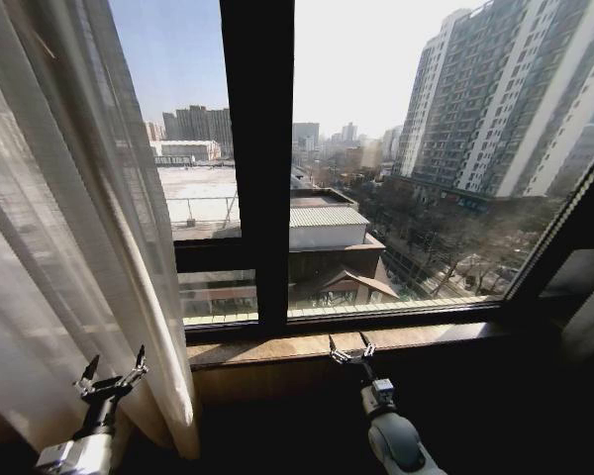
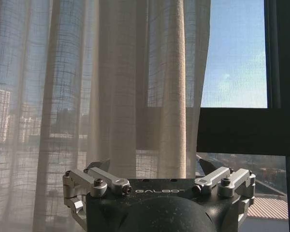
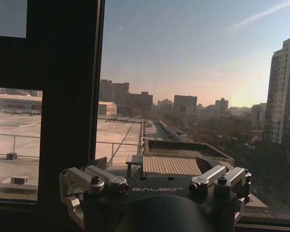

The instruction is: Open the curtains by pulling them apart, changing their state from closed to fully open.

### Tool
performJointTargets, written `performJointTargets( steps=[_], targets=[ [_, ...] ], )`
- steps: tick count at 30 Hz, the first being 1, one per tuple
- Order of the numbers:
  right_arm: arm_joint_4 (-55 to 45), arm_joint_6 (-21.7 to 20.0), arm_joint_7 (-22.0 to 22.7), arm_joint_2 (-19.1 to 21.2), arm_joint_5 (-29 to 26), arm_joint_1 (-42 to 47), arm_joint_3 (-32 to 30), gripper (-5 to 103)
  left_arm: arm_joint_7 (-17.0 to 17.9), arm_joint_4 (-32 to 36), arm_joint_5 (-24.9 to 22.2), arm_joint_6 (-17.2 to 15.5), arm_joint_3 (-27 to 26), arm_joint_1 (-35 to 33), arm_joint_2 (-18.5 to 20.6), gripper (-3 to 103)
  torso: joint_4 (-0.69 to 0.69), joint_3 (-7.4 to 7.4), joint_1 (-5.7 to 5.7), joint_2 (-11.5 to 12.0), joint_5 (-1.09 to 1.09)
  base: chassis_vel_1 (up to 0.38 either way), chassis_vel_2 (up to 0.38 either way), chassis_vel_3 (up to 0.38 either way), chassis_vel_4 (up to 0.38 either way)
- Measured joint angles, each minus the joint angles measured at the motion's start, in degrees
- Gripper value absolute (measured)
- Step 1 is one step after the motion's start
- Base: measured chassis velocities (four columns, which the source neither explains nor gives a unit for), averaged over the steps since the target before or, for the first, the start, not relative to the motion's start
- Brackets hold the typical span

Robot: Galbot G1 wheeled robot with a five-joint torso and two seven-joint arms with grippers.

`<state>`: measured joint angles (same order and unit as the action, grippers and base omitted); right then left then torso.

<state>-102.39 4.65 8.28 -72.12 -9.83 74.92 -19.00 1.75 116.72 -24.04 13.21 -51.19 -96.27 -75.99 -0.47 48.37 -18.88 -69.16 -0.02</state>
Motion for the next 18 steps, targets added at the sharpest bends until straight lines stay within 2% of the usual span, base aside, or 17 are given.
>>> performJointTargets(
  steps=[18],
  targets=[
    [0.00, 0.00, 0.00, 0.00, 0.00, 0.00, 0.00, 100, 0.00, 0.00, 0.00, -0.08, 0.06, 0.06, 0.00, 100, 0.01, 0.00, 0.00, 0.00, 0.00, 0.000, 0.000, 0.000, 0.000]
  ],
)
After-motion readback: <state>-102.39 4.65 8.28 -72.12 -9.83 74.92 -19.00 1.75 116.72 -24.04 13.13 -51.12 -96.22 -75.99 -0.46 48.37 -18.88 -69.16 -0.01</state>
